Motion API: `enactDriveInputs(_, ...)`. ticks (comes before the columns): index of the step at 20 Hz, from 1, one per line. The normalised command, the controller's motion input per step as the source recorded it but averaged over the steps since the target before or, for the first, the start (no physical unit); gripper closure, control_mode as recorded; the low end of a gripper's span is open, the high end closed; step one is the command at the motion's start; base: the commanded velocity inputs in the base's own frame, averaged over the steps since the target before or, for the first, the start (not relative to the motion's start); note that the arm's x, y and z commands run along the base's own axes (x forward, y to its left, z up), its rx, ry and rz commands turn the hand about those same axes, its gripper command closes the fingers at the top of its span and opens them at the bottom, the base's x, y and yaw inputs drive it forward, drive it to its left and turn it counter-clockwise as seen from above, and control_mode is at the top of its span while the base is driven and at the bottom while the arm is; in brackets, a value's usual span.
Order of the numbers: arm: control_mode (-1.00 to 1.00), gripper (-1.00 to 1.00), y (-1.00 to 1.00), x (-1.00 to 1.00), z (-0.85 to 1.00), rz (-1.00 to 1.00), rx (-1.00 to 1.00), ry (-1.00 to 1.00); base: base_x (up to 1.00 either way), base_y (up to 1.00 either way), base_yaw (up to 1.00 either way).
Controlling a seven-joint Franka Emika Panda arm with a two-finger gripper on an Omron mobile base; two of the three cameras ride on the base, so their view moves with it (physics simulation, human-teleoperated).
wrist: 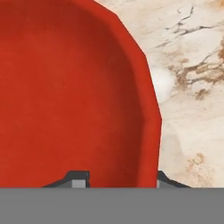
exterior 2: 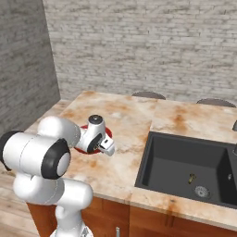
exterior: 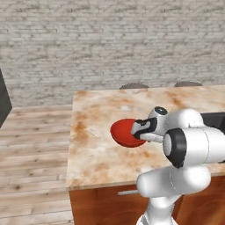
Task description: Clear the mugs and bowl far away from the sink.
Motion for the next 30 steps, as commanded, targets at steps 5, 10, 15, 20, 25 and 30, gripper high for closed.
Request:
enactDriveInputs(5, -1.0, 1.0, -0.35, -0.32, 0.86, -0.41, 0.05, -0.05, 0.0, 0.0, 0.0)
enactDriveInputs(10, -1.0, 1.0, -0.09, -0.32, 0.8, -0.78, 0.09, -0.09, 0.0, 0.0, 0.0)
enactDriveInputs(15, -1.0, 1.0, 0.0, -0.5, 0.61, -0.86, 0.19, -0.03, 0.0, 0.0, 0.0)
enactDriveInputs(20, -1.0, 1.0, 0.0, -0.67, 0.73, -0.71, 0.21, -0.04, 0.0, 0.0, 0.0)
enactDriveInputs(25, -1.0, 1.0, 0.02, -0.84, 0.99, -0.15, 0.16, -0.25, 0.0, 0.0, 0.0)
enactDriveInputs(30, -1.0, 1.0, 0.02, -0.67, 0.73, 0.02, 0.04, -0.38, 0.0, 0.0, 0.0)
